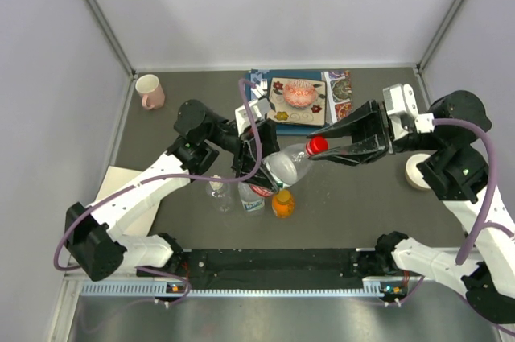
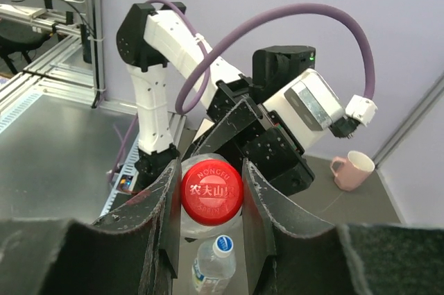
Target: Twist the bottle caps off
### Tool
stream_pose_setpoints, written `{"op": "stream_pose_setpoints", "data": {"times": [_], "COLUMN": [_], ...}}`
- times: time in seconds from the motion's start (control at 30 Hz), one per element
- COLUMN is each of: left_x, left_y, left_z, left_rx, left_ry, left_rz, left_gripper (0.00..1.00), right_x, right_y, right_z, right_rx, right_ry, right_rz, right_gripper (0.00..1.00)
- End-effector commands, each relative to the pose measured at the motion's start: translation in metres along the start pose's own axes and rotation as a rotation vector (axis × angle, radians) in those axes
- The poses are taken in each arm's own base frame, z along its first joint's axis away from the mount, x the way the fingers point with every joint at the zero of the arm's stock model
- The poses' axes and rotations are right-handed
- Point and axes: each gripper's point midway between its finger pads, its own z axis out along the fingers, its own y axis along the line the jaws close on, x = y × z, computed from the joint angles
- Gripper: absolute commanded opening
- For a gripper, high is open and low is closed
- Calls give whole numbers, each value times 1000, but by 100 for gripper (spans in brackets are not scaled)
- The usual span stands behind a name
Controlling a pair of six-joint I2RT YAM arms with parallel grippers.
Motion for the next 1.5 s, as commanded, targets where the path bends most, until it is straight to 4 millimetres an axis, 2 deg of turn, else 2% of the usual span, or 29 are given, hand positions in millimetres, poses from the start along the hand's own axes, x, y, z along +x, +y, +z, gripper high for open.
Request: {"op": "stream_pose_setpoints", "data": {"times": [0.0,0.2,0.33,0.53,0.7,0.8,0.87,0.93,1.0,1.07,1.1,1.13,1.27,1.33,1.37,1.4,1.47], "left_x": [-52,-50,-49,-47,-46,-48,-49,-54,-62,-72,-78,-86,-100,-100,-102,-97,-94], "left_y": [-6,-2,0,4,6,8,11,21,25,38,38,46,61,66,73,79,87], "left_z": [0,-1,-2,-3,-3,-4,-5,-9,-13,-23,-27,-36,-62,-70,-79,-82,-91], "left_rx": [-131,-168,-178,-198,-205,-222,-245,-318,-379,-493,-532,-609,-802,-875,-948,-994,-1087], "left_ry": [-156,-153,-153,-151,-152,-160,-166,-191,-215,-260,-283,-316,-387,-389,-408,-397,-382], "left_rz": [240,241,238,236,236,240,246,260,285,312,332,357,391,411,414,402,431], "left_gripper": [42,44,46,46,47,47,47,46,46,46,46,46,48,48,48,48,47], "right_x": [47,39,34,32,31,28,28,29,34,43,44,49,56,54,50,41,39], "right_y": [-10,-21,-23,-25,-27,-27,-28,-29,-37,-47,-49,-51,-69,-78,-89,-95,-107], "right_z": [-3,-5,-6,-7,-8,-8,-9,-11,-16,-23,-26,-28,-42,-50,-61,-64,-79], "right_rx": [89,170,187,201,218,223,236,259,324,402,427,446,598,675,776,823,947], "right_ry": [115,109,103,102,100,96,97,106,122,142,145,156,169,157,130,71,17], "right_rz": [197,226,227,231,229,230,234,242,247,255,257,263,270,274,272,292,326], "right_gripper": [18,23,38,54,61,71,81,90,94,99,99,99,99,99,99,99,99]}}
